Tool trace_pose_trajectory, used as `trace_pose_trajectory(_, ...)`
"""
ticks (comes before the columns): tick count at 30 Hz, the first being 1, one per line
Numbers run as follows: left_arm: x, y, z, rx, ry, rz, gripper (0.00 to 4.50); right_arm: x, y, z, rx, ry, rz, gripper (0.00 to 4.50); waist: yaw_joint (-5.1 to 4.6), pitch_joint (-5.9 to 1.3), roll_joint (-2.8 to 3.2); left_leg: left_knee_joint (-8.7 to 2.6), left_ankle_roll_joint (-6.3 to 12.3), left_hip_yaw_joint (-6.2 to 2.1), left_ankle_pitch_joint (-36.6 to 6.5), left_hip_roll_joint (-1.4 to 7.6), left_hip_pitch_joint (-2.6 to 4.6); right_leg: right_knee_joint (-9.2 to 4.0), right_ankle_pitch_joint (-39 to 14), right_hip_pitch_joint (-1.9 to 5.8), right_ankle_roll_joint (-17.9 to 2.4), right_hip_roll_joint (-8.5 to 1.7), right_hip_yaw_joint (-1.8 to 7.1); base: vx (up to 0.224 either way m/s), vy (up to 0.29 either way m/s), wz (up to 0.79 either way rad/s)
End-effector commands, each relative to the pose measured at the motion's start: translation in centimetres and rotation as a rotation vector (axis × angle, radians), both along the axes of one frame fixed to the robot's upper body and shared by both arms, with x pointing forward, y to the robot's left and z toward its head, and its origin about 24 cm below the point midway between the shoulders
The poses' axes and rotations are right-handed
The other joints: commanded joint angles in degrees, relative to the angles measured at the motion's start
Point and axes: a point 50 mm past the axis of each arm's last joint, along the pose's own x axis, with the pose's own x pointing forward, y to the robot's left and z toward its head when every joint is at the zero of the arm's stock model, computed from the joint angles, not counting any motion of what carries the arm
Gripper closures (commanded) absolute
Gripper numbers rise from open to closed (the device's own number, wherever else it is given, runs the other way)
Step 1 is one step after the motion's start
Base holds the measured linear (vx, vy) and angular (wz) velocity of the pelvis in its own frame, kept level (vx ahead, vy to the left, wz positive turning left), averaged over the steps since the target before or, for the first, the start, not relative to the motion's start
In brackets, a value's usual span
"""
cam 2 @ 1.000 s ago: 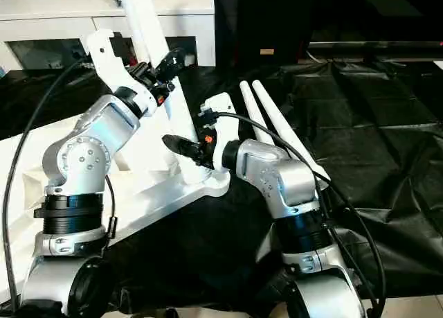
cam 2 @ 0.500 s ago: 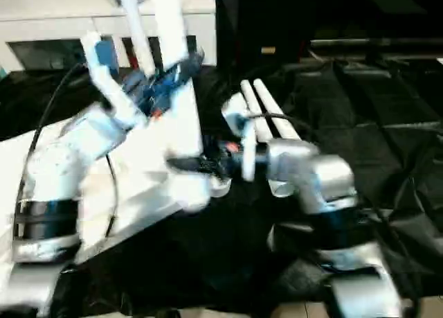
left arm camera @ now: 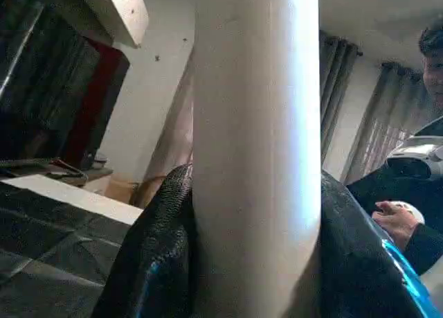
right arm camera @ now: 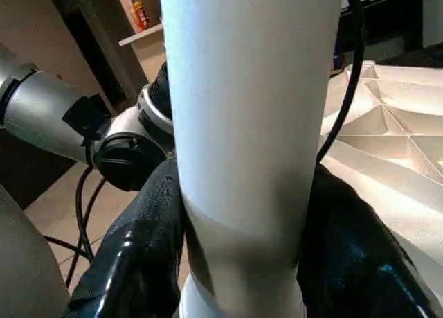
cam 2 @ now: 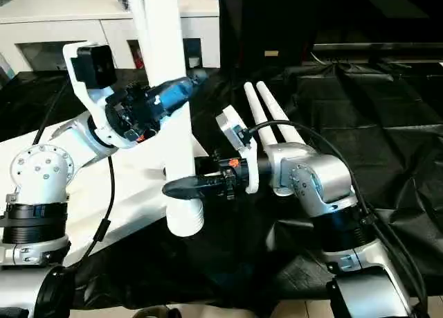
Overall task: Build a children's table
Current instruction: Pick table leg
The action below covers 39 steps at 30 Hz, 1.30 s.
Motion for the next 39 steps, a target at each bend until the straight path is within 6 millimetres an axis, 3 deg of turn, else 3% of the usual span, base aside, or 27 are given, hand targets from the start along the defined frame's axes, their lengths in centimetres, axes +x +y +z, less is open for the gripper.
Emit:
trace_pose_trajectory(1,-0.5,-0.1,0.9,-0.05,-0.041,-0.042,2.7,0.2,0.2,-0.3,-0.026,0.004,-0.02,2.52,0.07,-4.38,-0.29,-3.86,0.38,-0.99,-12.7,2.47,1.32,-4.57,-14.4,2.98,-11.6,-3.21,2.36,0.0,0.0,0.0)
trace_pose_trajectory(8,-0.5,-0.1,0.5,-0.075,-0.024,-0.018,2.7,0.3,0.2,-0.3,-0.007,-0.001,-0.064,2.63,0.03,-4.65,-0.2,-3.64,1.37,-0.94,-10.4,2.47,1.2,-4.16,-9.8,3.08,-12.9,-3.06,2.26,0.0,0.0,0.0)
trace_pose_trajectory(9,-0.2,-0.2,0.4,-0.063,-0.019,0.026,2.7,0.3,0.2,-0.3,-0.003,-0.004,-0.072,2.63,0.03,-4.65,-0.18,-3.66,1.37,-0.96,-10.5,2.49,1.24,-4.16,-9.9,3.07,-12.9,-3.05,2.25,0.0,0.0,0.0)
trace_pose_trajectory(10,0.0,-0.3,0.3,-0.055,-0.017,0.059,2.14,0.3,0.3,-0.3,-0.001,-0.006,-0.077,2.64,0.01,-4.63,-0.3,-3.65,1.41,-0.91,-10.7,2.49,1.22,-4.24,-10.0,3.07,-12.9,-3.06,2.27,0.0,0.0,0.0)
trace_pose_trajectory(11,0.6,-0.3,0.2,-0.05,0.002,0.119,2.0,0.5,0.3,-0.2,0.003,-0.016,-0.101,2.64,0.0,-4.61,-0.26,-3.66,1.21,-0.93,-11.0,2.55,1.3,-4.3,-10.5,3.07,-12.7,-3.17,2.33,0.0,0.0,0.0)
trace_pose_trajectory(12,0.8,-0.3,0.2,-0.043,-0.011,0.163,2.0,0.6,0.4,-0.2,0.004,-0.024,-0.114,2.64,-0.02,-4.5,-0.33,-3.7,1.17,-0.9,-11.1,2.54,1.31,-4.48,-11.0,3.0,-12.5,-3.17,2.36,0.0,0.0,0.0)
trace_pose_trajectory(13,1.1,-0.3,0.3,-0.033,-0.023,0.212,1.94,0.7,0.4,-0.1,0.005,-0.031,-0.129,2.64,-0.11,-4.44,-0.77,-3.77,0.93,-0.87,-11.7,2.56,1.32,-4.81,-12.5,3.04,-12.0,-3.26,2.39,0.0,0.0,0.0)
trace_pose_trajectory(14,1.1,-0.3,0.3,-0.033,-0.023,0.212,1.94,0.7,0.4,-0.1,0.005,-0.031,-0.129,2.64,0.02,-4.52,-0.59,-3.74,0.72,-1.0,-11.7,2.58,1.35,-4.65,-12.8,3.11,-11.8,-3.38,2.39,0.0,0.0,0.0)
trace_pose_trajectory(15,2.1,-0.3,0.2,0.032,-0.026,0.381,1.8,1.1,0.4,0.1,0.003,-0.055,-0.176,2.64,-0.1,-4.44,-1.15,-3.89,0.75,-1.01,-11.5,2.62,1.19,-4.81,-13.1,3.17,-11.1,-3.27,2.42,0.0,0.0,0.0)
trace_pose_trajectory(17,2.7,0.0,0.2,0.066,0.012,0.496,1.67,1.2,0.4,0.4,0.005,-0.077,-0.209,2.64,-0.07,-4.41,-0.81,-3.92,0.17,-1.07,-11.9,2.69,1.42,-4.87,-14.5,3.0,-10.0,-3.37,2.5,0.0,0.0,0.0)
trace_pose_trajectory(20,3.1,0.2,0.0,0.104,0.055,0.591,1.67,1.2,0.5,0.6,0.015,-0.087,-0.229,2.65,-0.18,-4.52,-1.31,-3.77,0.3,-1.01,-10.6,2.51,1.14,-4.62,-13.1,3.12,-9.9,-3.3,2.48,0.0,0.0,0.0)
trace_pose_trajectory(22,3.0,0.0,0.0,0.14,0.043,0.636,1.67,1.2,0.5,0.6,0.012,-0.094,-0.238,2.65,-0.15,-4.61,-1.23,-3.61,0.78,-0.97,-9.4,2.48,1.04,-4.47,-11.5,3.12,-10.5,-3.26,2.43,0.0,0.0,0.0)
trace_pose_trajectory(23,2.8,-0.2,-0.1,0.154,0.045,0.634,1.92,1.1,0.4,0.6,0.008,-0.099,-0.243,2.65,-0.15,-4.66,-1.19,-3.55,1.3,-0.98,-8.7,2.55,1.03,-4.34,-10.3,3.11,-10.7,-3.24,2.44,0.0,0.0,0.0)
trace_pose_trajectory(26,3.1,-0.6,-0.4,0.205,0.068,0.671,2.11,1.4,0.4,0.6,-0.008,-0.114,-0.266,2.65,-0.14,-4.7,-1.24,-3.41,1.81,-0.9,-8.1,2.46,1.0,-4.24,-9.4,3.11,-11.4,-3.2,2.42,0.0,0.0,0.0)
trace_pose_trajectory(31,3.7,-0.7,-0.6,0.224,0.098,0.745,2.54,1.8,0.4,0.8,-0.017,-0.133,-0.305,2.65,-0.2,-4.58,-1.28,-3.38,1.49,-0.84,-8.7,2.33,0.98,-4.55,-11.3,3.08,-10.9,-3.21,2.41,0.0,0.0,0.0)
trace_pose_trajectory(33,3.5,-1.0,-0.9,0.236,0.103,0.742,2.66,1.8,0.4,1.0,-0.01,-0.141,-0.312,2.65,-0.26,-4.62,-1.17,-3.4,1.52,-0.89,-9.0,2.37,1.02,-4.55,-11.2,3.07,-10.9,-3.13,2.37,0.0,0.0,0.0)
trace_pose_trajectory(34,3.5,-1.1,-1.0,0.245,0.095,0.749,2.66,1.9,0.3,1.0,-0.015,-0.144,-0.326,2.65,-0.24,-4.64,-0.69,-3.38,1.42,-0.95,-9.2,2.39,1.06,-4.48,-11.1,3.04,-10.9,-3.16,2.37,0.0,0.0,0.0)
trace_pose_trajectory(36,3.6,-1.2,-1.1,0.239,0.099,0.757,2.7,2.4,0.1,0.8,-0.034,-0.124,-0.365,1.95,-0.51,-4.61,-1.4,-3.41,1.45,-0.85,-9.5,2.31,0.97,-4.66,-11.1,3.12,-10.8,-3.07,2.35,0.0,0.0,0.0)
trace_pose_trajectory(38,3.6,-1.3,-1.0,0.224,0.105,0.763,2.72,2.7,-0.1,0.5,-0.056,-0.101,-0.397,1.95,-0.67,-4.6,-1.21,-3.38,1.47,-0.91,-9.1,2.34,0.92,-4.58,-10.9,3.09,-10.9,-3.09,2.33,0.0,0.0,0.0)
trace_pose_trajectory(39,3.6,-1.5,-0.8,0.202,0.105,0.742,2.73,2.9,-0.2,0.4,-0.071,-0.1,-0.406,1.86,-0.75,-4.66,-1.53,-3.29,1.62,-0.83,-9.0,2.24,0.93,-4.53,-10.9,3.2,-10.9,-3.15,2.35,0.0,0.0,0.0)
